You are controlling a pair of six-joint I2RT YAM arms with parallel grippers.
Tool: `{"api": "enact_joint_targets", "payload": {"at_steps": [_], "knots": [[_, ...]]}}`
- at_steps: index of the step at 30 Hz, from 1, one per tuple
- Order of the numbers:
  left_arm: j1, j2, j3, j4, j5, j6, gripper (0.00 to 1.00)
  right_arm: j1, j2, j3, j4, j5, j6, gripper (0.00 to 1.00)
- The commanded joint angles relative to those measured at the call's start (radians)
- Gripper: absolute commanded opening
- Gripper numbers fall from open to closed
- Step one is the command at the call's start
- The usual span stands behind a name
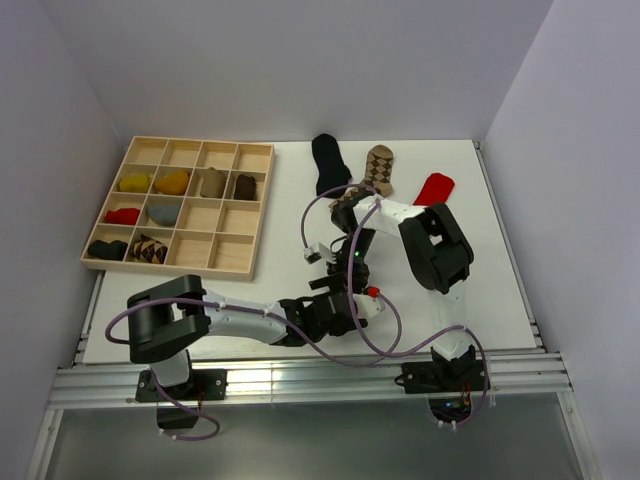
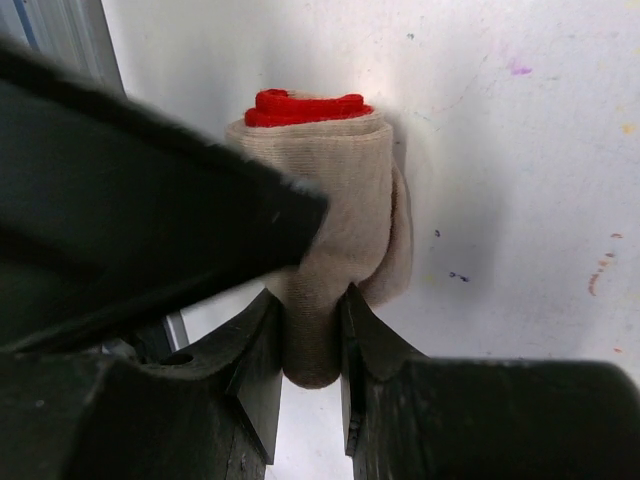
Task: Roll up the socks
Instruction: Roll the sock at the center of the board.
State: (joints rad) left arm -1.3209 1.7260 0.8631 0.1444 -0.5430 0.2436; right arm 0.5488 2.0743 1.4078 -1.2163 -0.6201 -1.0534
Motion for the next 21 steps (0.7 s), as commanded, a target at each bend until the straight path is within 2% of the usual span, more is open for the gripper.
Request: {"api": "enact_joint_targets", "payload": {"at_steps": [1,5,11,15,21], "knots": [[0.014,-0.072,0.022,0.000,0.032,0.009,0.98,0.002,0.066,-0.018,0.035,0.115,-0.016,0.24],[0.034,-0.048,0.042,-0.038,0.078,0.026,1.00,0.002,0.066,-0.018,0.037,0.115,-0.014,0.24],[0.023,0.009,0.085,-0.077,0.126,0.023,0.96,0.002,0.064,-0.021,0.040,0.112,-0.014,0.23],[0.023,0.050,0.114,-0.083,0.160,0.023,0.93,0.002,0.066,-0.020,0.040,0.112,-0.014,0.22],[0.031,0.118,0.152,-0.083,0.181,0.022,0.81,0.002,0.072,-0.015,0.035,0.112,-0.011,0.21]]}}
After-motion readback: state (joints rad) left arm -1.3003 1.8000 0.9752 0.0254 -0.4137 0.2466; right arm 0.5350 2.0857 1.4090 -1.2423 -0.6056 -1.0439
